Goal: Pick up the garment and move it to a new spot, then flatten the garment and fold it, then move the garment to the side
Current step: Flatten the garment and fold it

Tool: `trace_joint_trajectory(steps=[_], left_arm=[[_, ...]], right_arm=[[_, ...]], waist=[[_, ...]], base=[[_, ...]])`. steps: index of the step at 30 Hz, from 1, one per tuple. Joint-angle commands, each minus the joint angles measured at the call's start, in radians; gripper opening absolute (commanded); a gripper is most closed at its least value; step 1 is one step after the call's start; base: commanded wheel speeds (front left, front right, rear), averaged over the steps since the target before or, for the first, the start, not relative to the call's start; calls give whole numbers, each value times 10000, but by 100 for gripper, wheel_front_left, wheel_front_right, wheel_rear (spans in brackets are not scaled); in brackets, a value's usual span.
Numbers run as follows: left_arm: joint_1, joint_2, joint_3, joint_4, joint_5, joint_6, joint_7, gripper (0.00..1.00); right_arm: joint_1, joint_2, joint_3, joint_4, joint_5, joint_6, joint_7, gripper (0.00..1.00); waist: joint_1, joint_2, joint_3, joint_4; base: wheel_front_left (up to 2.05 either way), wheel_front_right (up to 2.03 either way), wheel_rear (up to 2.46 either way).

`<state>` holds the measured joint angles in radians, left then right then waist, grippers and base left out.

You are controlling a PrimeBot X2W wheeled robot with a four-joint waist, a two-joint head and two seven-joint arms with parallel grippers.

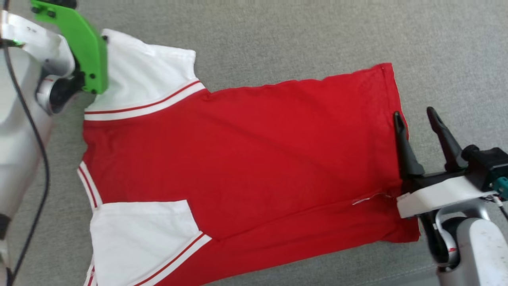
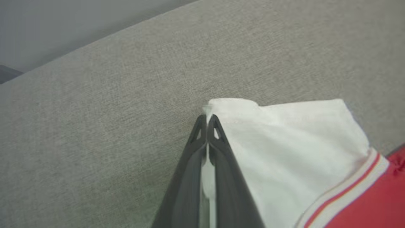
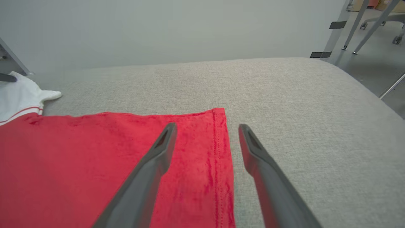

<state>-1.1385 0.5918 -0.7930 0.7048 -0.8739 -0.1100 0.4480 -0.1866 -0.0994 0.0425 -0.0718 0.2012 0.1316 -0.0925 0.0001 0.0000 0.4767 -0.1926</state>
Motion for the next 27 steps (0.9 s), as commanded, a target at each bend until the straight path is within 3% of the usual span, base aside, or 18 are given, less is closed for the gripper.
trace_joint_trajectory(steps=[1, 8, 15, 22, 27], left_arm=[[149, -140, 41, -63, -75, 6, -195, 0], [783, -520, 333, -919, -1028, -86, -322, 0], [1507, -268, 477, -2719, -1540, 18, -196, 0], [2063, 84, 544, -4630, -1679, 470, -98, 0], [2364, 135, 648, -5548, -1943, 660, -87, 0]], right_arm=[[-114, -196, -43, -42, -88, -9, 252, 100], [-699, -1554, -128, -4, 346, -9, 3129, 100], [-1920, -2842, -54, 853, 1266, -9, 5990, 100], [-3059, -3590, 402, 1925, 1732, -9, 7748, 100], [-3633, -4043, 707, 2788, 1631, -9, 8174, 100]], waist=[[-1, 0, -566, 476], [-1, 0, -1163, 1201], [-1, 0, -1119, 1840], [-1, 0, -743, 2367], [-1, 0, -469, 2717]], base=[[0, 0, 0], [0, 0, 0], [0, 0, 0], [0, 0, 0], [0, 0, 0]])
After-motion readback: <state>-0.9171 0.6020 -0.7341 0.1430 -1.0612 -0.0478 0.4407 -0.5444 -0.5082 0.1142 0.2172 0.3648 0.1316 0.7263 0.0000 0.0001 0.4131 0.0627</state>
